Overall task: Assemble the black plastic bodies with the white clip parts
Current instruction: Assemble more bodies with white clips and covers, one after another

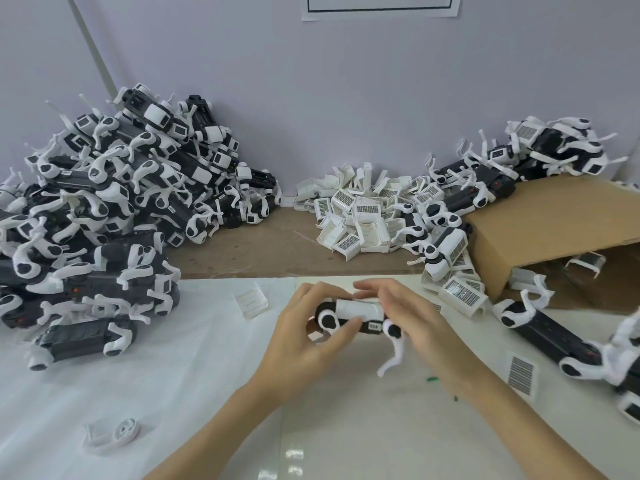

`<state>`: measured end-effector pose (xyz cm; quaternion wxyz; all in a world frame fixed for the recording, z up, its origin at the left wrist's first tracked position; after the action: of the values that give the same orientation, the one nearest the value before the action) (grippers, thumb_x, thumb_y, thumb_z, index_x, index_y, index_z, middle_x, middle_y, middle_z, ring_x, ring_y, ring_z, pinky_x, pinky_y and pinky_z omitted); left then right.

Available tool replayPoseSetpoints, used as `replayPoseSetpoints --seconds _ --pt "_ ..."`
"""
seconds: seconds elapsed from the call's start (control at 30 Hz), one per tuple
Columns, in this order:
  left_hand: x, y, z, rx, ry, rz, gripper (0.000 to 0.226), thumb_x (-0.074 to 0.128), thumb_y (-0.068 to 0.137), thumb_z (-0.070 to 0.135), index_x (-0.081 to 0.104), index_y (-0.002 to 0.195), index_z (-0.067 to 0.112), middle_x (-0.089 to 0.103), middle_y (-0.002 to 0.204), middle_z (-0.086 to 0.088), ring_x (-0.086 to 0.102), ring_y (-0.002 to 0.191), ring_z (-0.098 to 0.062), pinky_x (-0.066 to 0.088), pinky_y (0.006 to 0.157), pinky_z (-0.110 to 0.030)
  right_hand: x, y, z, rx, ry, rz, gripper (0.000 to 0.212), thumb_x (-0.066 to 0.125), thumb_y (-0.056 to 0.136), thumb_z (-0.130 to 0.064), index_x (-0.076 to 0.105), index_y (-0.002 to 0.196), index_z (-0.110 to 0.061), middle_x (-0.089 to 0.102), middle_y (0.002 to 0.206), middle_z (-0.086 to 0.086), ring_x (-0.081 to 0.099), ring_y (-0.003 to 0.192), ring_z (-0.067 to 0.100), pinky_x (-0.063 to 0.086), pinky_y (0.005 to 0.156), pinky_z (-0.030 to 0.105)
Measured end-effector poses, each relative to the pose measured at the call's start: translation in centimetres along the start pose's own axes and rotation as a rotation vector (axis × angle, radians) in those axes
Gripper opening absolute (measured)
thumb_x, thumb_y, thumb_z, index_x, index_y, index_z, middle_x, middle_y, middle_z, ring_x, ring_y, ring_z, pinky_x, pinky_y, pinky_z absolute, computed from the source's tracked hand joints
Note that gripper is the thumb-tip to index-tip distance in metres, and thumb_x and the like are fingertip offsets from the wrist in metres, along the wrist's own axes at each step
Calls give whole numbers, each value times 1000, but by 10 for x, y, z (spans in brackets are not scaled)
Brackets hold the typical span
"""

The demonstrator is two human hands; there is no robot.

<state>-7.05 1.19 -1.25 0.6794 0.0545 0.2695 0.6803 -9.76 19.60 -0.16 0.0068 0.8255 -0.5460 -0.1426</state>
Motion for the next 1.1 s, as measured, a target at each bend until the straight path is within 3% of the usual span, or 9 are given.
replayPoseSetpoints --seconds 0.13,0.27,0.33,0.47,0.57,0.67,0.77,0.9,1.1 --pt "-7 2 -8 -128 -100 39 19 75 92 35 67 104 23 66 87 -5 62 72 -22 53 65 -40 9 -5 -9 -260 -570 37 47 75 96 -30 61 141 -32 62 134 -23 56 127 -1 43 107 23" --pt "-7 4 -2 -85 -105 13 17 76 93 33 68 105 25 66 88 -2 63 73 -18 51 67 -30 12 -7 -15 -351 -730 188 41 80 91 -18 67 129 -26 67 115 -17 60 107 12 41 91 13" --pt "-7 5 0 -82 -103 17 16 76 94 34 68 106 30 68 95 -4 67 80 -22 56 71 -37 10 -9 -20 -405 -784 224 40 82 90 -15 69 127 -24 67 113 -15 59 107 15 40 91 15" --pt "-6 1 7 -24 -116 28 21 78 94 30 68 113 31 65 109 -5 67 100 -27 57 86 -41 3 -9 -21 -341 -467 109 36 73 96 -20 65 130 -28 65 128 -16 60 123 10 47 103 30" --pt "-5 2 19 135 -55 -11 23 79 95 19 69 114 26 56 119 -2 60 114 -28 50 91 -29 1 -6 -19 -105 -63 -40 35 54 102 -41 61 135 -34 65 126 8 61 119 20 49 102 40" --pt "0 -1 28 269 46 -69 27 77 96 19 67 119 29 50 136 0 53 133 -30 46 103 -30 -1 -4 -14 -63 -148 -54 23 57 106 -37 71 121 -28 74 105 -1 66 98 15 50 90 37" --pt "0 -2 21 215 69 -4 60 78 95 29 46 146 31 45 148 5 43 146 -23 37 115 -22 -2 -4 -13 -147 -203 61 20 71 97 -25 71 118 -23 70 111 -4 66 108 11 53 89 30" --pt "-6 0 5 -6 -16 18 56 76 95 36 47 143 34 63 130 19 58 129 -11 43 103 -16 7 -10 -25 -400 -455 196 32 77 90 -33 68 118 -22 61 114 -10 61 114 16 46 96 21" --pt "-16 6 7 8 -39 46 48 82 90 28 61 133 26 71 119 8 67 115 -22 52 100 -36 2 -9 -15 -338 -614 173 36 66 96 -43 66 127 -25 63 114 -17 53 118 11 38 104 25"
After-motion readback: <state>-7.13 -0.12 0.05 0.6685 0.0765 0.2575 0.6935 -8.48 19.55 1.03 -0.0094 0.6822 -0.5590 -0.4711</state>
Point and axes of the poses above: each hand's wrist, its own y-axis towards the middle knuckle, its own x-axis out of the palm, z = x × y, the point moved 5 cm from there along y, towards the middle knuckle
